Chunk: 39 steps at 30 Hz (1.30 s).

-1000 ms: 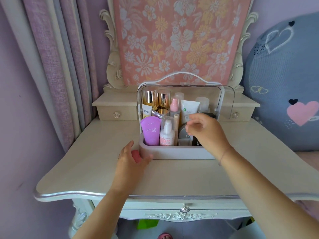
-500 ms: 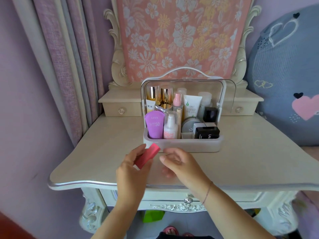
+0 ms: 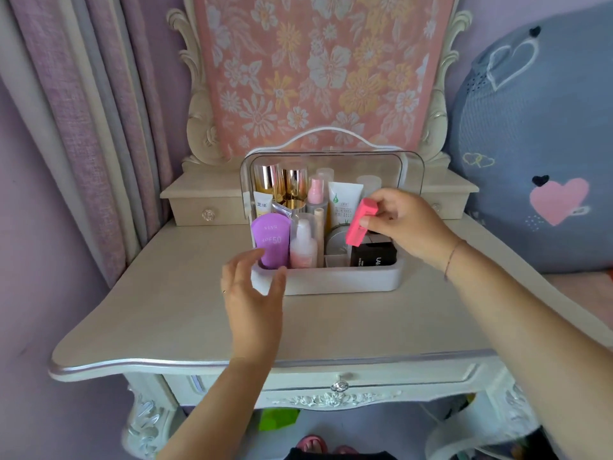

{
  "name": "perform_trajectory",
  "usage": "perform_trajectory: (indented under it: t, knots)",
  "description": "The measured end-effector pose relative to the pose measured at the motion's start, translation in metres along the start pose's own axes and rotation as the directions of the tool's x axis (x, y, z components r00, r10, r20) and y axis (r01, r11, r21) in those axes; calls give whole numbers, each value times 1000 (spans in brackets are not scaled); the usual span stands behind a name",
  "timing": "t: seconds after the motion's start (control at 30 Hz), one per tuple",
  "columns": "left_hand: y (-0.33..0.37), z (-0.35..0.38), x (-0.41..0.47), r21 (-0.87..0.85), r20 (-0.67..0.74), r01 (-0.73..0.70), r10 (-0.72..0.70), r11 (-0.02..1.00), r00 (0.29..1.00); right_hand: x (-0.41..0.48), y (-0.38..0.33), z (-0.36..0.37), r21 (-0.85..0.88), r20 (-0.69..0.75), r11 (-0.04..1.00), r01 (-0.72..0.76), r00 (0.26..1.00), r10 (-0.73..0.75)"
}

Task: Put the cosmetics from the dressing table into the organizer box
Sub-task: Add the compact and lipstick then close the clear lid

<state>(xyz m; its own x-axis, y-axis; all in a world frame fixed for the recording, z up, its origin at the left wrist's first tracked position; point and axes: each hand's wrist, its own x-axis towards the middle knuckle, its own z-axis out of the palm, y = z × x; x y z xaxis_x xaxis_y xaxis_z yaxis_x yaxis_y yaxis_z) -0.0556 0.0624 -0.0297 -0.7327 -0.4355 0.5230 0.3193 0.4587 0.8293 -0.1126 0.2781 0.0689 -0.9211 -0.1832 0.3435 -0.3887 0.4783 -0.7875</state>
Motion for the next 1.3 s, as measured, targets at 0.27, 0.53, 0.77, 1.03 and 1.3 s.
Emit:
perform_trajectory:
  t: [0.27,0.53,0.77,1.03,1.3]
  knots:
    - [-27,9,12,74,120,281,-288,957,950,27,27,27,-202,174,977,72,984,-37]
    - [-30,8,14,61,100,299,-304,952,947,26,33,34,-265,128,963,39,992,-5]
    - [-29,7,14,62,104,308,-313,950,944,18,32,39,-362,78,932,28,997,0]
    - [-29,6,13,50,110,311,-315,949,943,15,34,37,-346,90,938,29,996,3]
    - [-26,6,14,66,114,312,-317,948,941,8,34,33,-229,83,973,25,997,-6]
